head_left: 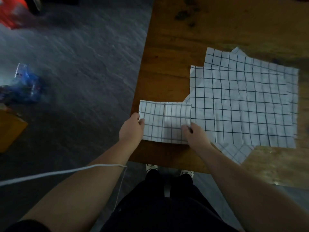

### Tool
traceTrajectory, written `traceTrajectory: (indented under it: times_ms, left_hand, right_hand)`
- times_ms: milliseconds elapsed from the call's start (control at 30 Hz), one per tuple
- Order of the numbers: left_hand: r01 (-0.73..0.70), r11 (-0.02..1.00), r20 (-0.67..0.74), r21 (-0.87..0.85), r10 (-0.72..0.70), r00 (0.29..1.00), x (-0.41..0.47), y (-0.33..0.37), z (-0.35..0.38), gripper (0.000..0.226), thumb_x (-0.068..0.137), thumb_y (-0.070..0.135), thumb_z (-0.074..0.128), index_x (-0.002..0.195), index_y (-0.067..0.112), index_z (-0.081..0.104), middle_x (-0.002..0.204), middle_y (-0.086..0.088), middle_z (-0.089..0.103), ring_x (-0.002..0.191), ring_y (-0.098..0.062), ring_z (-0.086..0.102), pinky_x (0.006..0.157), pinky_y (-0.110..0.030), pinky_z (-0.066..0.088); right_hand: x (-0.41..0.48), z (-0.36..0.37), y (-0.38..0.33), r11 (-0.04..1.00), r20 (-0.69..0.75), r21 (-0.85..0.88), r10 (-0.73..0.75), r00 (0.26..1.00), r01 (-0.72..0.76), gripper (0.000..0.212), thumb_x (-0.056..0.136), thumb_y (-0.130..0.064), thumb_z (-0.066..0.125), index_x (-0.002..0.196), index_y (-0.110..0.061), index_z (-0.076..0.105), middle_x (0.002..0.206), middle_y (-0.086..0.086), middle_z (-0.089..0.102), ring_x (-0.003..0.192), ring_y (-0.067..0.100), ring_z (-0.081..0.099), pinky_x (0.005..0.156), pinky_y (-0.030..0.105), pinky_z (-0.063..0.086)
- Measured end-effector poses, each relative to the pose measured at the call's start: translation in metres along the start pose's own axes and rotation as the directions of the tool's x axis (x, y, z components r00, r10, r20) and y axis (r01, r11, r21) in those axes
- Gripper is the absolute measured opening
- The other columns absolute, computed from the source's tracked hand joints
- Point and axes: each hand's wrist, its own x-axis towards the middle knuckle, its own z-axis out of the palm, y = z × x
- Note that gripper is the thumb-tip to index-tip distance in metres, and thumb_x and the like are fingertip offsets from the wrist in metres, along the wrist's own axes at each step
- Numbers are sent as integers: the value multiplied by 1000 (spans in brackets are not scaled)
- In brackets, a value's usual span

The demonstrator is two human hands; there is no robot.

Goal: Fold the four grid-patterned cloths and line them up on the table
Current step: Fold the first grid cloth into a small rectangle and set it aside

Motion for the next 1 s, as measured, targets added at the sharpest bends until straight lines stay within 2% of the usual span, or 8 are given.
traceTrajectory:
  times_ms: [67,200,300,367,533,667,833,1000]
  left_hand:
    - [-44,999,-32,19,44,999,-4,-3,2,11,104,36,49,108,26,50,87,6,61,73,-10,60,67,-35,55]
    - [-117,993,-74,-20,115,991,-18,-4,0,47,97,35,62,135,29,35,116,10,52,97,-9,59,79,-33,54]
    - [-326,905,-108,273,365,925,-35,-17,0,60,94,33,65,144,24,33,140,-2,44,126,-19,48,98,-36,49]
    - [-459,806,-39,375,508,860,-45,-26,6,54,96,30,58,146,21,37,151,-7,38,141,-25,37,112,-42,41]
    - [-687,573,306,446,624,719,-53,-48,37,62,103,43,31,158,15,27,166,-8,23,155,-24,7,126,-45,10]
    - [-669,544,331,507,594,734,-55,-55,44,73,100,54,27,160,13,21,167,-12,17,156,-29,6,125,-51,12]
    - [-656,562,295,504,602,742,-67,-50,49,72,99,49,31,158,7,26,166,-17,20,155,-33,8,123,-58,18]
    - [-678,524,353,515,591,725,-73,-66,50,73,101,52,31,160,11,19,167,-15,17,156,-31,7,124,-54,16]
  right_hand:
    - [3,-1,1,999,-98,-8,39,994,-40,12,104,-27,51,106,-17,56,88,1,62,79,18,60,59,29,47]
    - [-7,-2,0,997,-183,52,66,981,-57,58,98,-17,59,149,-21,31,119,-3,55,107,17,58,78,34,55]
    - [-29,3,6,943,-205,-294,-224,953,158,60,96,-22,56,150,-22,30,150,2,38,140,21,35,115,44,38]
    - [-42,15,9,784,2,-501,-422,907,366,58,98,-27,49,153,-23,30,160,1,30,150,20,22,123,44,21]
    - [-37,49,27,602,233,-642,-437,869,475,62,103,-44,28,160,-24,15,168,0,14,155,18,1,126,44,4]
    - [-37,52,33,605,191,-669,-422,886,432,66,102,-46,20,161,-22,4,169,1,1,155,19,-7,126,46,2]
    - [-60,67,34,498,324,-645,-509,797,580,66,103,-44,21,161,-16,6,168,4,-1,155,21,-6,123,45,1]
    - [-61,67,40,549,324,-651,-424,846,524,68,100,-49,11,159,-19,-4,168,1,-11,154,18,-17,126,47,2]
